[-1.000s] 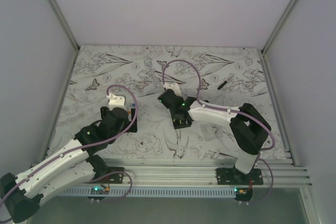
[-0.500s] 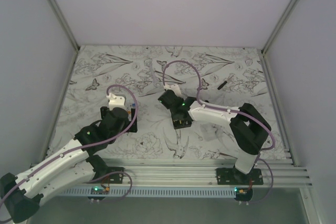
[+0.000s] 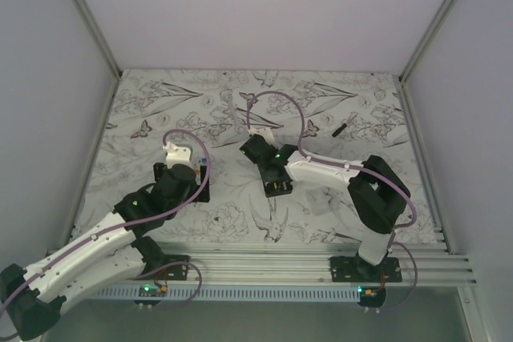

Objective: Snap on the fuse box
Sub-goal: Install the fuse at the fuse box base, then adjust the fuse box base at the center of the board.

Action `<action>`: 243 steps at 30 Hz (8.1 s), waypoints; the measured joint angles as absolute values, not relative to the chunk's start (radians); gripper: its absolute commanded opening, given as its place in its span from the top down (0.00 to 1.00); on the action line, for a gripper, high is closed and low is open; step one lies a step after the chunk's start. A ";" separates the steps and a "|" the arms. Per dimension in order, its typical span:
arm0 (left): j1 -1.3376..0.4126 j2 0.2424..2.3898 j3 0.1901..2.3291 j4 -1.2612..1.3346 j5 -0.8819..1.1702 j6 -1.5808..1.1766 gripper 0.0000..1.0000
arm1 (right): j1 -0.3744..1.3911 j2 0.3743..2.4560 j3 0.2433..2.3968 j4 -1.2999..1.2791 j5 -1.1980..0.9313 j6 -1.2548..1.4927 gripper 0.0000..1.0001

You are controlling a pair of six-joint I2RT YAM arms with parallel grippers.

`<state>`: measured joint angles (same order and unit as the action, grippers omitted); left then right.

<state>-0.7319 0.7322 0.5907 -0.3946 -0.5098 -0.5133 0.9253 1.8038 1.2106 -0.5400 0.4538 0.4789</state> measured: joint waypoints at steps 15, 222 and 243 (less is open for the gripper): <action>-0.732 0.732 0.591 -0.395 -0.510 -0.515 0.00 | 0.883 1.807 1.214 -0.515 0.393 0.486 1.00; -0.732 0.714 0.577 -0.401 -0.487 -0.530 0.00 | 0.656 1.653 1.069 -0.668 0.271 0.314 0.60; -0.648 0.922 0.625 -0.399 -0.450 -0.554 0.07 | 0.678 1.550 0.929 -0.567 0.104 0.299 0.56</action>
